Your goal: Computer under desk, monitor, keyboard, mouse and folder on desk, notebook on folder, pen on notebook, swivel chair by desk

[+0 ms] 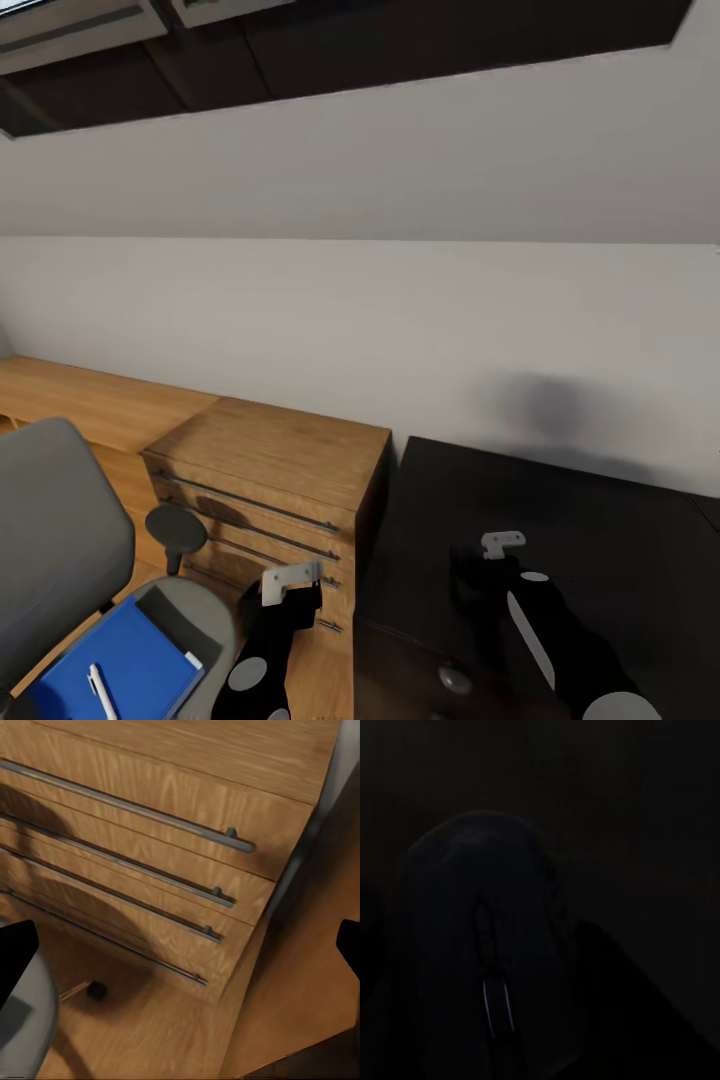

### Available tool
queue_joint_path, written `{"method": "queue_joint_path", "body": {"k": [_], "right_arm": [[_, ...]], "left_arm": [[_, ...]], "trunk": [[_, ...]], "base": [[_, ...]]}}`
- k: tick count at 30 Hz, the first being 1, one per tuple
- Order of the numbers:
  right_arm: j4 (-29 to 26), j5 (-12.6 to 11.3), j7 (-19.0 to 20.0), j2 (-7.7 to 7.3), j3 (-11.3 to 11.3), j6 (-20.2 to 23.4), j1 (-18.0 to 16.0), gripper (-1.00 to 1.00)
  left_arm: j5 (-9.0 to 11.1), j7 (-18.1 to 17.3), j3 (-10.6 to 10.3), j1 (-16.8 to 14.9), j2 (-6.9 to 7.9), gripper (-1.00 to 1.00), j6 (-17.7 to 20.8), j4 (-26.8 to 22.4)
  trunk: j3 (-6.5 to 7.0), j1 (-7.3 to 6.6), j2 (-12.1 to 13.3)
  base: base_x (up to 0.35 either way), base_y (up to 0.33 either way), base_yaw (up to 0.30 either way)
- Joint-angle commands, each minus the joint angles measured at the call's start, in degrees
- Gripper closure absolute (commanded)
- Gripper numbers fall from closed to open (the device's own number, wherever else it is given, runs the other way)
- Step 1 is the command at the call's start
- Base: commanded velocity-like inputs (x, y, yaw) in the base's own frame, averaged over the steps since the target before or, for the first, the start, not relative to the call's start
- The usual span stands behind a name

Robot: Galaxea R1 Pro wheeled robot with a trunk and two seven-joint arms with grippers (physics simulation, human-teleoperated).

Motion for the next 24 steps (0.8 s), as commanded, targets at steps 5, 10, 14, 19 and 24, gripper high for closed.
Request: {"method": "queue_joint_path", "body": {"k": [5,10,14,19,24], "right_arm": [[-0.08,-0.41,-0.08,-0.01,0.21,0.32,-0.01,1.00],[-0.22,-0.48,-0.09,0.00,0.32,0.27,-0.01,1.00],[-0.23,-0.50,-0.08,0.00,0.33,0.26,-0.01,1.00],[-0.24,-0.52,-0.02,0.08,0.34,0.26,-0.01,1.00],[-0.24,-0.54,0.01,0.09,0.34,0.26,-0.01,1.00]], "left_arm": [[0.30,0.45,-0.13,-0.07,0.05,-1.00,0.22,-0.09],[0.30,0.45,-0.12,-0.07,0.05,-1.00,0.22,-0.09],[0.30,0.45,-0.12,-0.07,0.05,-1.00,0.22,-0.09],[0.30,0.45,-0.12,-0.07,0.06,-1.00,0.22,-0.09],[0.30,0.45,-0.11,-0.07,0.08,-1.00,0.22,-0.09]], "trunk": [[-0.07,-0.02,-0.04],[-0.07,-0.02,-0.04],[-0.07,-0.02,-0.04],[-0.07,-0.02,-0.04],[-0.07,-0.02,-0.04]], "base": [[-0.227,0.023,0.000],[-0.313,0.107,0.000],[-0.299,0.176,0.000],[-0.112,0.281,0.000],[0.010,0.313,0.000]]}}
